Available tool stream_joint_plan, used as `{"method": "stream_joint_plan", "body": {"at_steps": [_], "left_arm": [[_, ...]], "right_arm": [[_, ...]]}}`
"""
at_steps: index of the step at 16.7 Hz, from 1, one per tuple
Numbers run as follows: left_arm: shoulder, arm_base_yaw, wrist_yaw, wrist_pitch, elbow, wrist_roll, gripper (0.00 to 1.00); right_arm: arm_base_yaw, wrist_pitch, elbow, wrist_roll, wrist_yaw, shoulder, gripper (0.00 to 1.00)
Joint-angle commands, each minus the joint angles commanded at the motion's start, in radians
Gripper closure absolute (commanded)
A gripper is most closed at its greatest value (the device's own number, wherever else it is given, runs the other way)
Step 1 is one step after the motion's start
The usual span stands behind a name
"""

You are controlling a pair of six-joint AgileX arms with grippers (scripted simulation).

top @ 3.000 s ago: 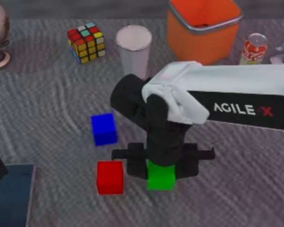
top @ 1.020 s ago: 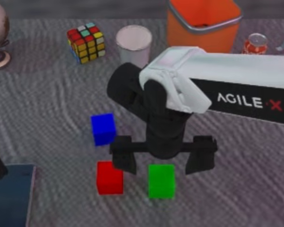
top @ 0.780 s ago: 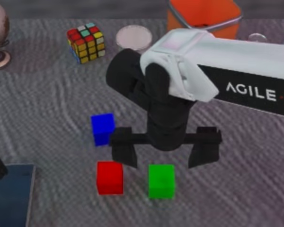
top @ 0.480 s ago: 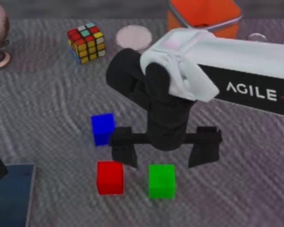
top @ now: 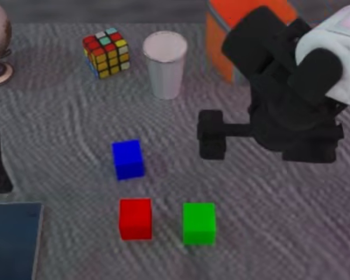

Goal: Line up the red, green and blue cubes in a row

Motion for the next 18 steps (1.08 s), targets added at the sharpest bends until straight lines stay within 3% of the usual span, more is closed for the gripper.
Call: {"method": "stream_joint_plan", "body": {"at_steps": [5,9,13,18], "left_arm": [[0.513,-0.106,-0.002,-0.264,0.389,-0.147,0.00],[0.937,-0.198,0.000,-0.492,0.701,-0.270,0.00],[1.296,-0.284,0.002,-0.698,0.993,-0.384,0.00],[1.634,-0.363,0.002,-0.878,1.273,-0.488,0.00]], "right_arm": [[-0.190,0.224,-0.367,-0.203,0.052,-0.488,0.00],[-0.364,0.428,-0.720,-0.381,0.055,-0.902,0.00],[-0.514,0.630,-1.028,-0.532,0.024,-1.258,0.00],[-0.643,0.857,-1.270,-0.652,-0.050,-1.530,0.00]]}}
